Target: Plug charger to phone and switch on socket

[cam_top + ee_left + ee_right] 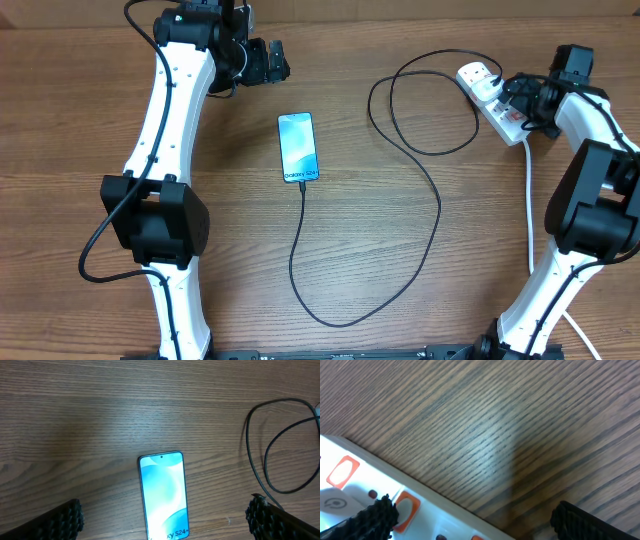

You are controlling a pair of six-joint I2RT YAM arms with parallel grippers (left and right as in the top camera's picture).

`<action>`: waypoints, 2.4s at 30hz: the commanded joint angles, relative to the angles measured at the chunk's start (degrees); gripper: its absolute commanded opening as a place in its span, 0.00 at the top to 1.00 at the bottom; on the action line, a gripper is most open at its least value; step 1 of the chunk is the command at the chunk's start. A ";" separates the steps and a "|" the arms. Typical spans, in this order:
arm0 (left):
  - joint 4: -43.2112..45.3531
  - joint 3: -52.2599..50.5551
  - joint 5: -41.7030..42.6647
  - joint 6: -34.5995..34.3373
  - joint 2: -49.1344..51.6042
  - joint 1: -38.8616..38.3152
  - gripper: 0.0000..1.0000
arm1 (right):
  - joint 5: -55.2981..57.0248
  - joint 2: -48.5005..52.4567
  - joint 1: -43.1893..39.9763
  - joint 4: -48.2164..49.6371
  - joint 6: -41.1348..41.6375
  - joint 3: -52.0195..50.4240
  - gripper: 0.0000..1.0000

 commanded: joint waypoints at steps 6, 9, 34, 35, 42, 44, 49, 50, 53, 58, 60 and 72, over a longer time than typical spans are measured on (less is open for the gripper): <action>0.11 0.90 0.70 0.83 -1.97 -0.37 0.00 | -3.76 2.93 1.14 -3.93 -2.38 -0.87 0.00; 0.11 0.90 0.70 0.83 -1.97 -0.37 0.00 | -2.03 2.01 1.07 -6.19 -3.65 -0.02 0.00; 0.11 0.90 0.70 0.83 -1.97 -0.37 0.00 | 0.50 -66.01 14.23 -50.27 6.05 -2.16 0.00; 0.11 0.90 0.70 0.83 -1.97 -0.37 0.00 | 0.42 -67.56 15.06 -51.36 6.05 -2.16 0.00; 0.11 0.90 0.70 0.83 -1.97 -0.37 0.00 | -2.67 -74.79 16.48 -53.00 6.03 -2.16 0.00; 0.11 0.90 0.70 0.83 -1.97 -0.37 0.00 | -2.69 -75.03 16.48 -53.70 6.03 -2.14 0.00; 0.11 0.90 0.70 0.83 -1.97 -0.37 0.00 | 0.15 -74.97 16.48 -61.33 5.46 -2.34 0.00; 0.11 0.90 0.70 0.83 -1.97 -0.37 0.00 | 0.15 -74.97 16.48 -61.83 5.44 -2.36 0.00; 0.11 0.90 0.70 0.83 -1.97 -0.37 0.00 | -0.11 -75.03 16.50 -61.92 5.44 -2.36 0.00; 0.09 0.90 0.70 0.83 -1.97 -0.37 0.00 | -0.50 -78.34 16.50 -57.20 5.35 -6.03 0.00; 0.09 0.90 0.70 0.83 -1.97 -0.37 0.00 | -0.55 -81.57 16.50 -54.34 5.38 -9.62 0.00; 0.11 0.90 0.70 0.83 -1.97 -0.37 0.00 | -0.52 -111.40 23.19 -25.97 -0.33 -44.85 0.00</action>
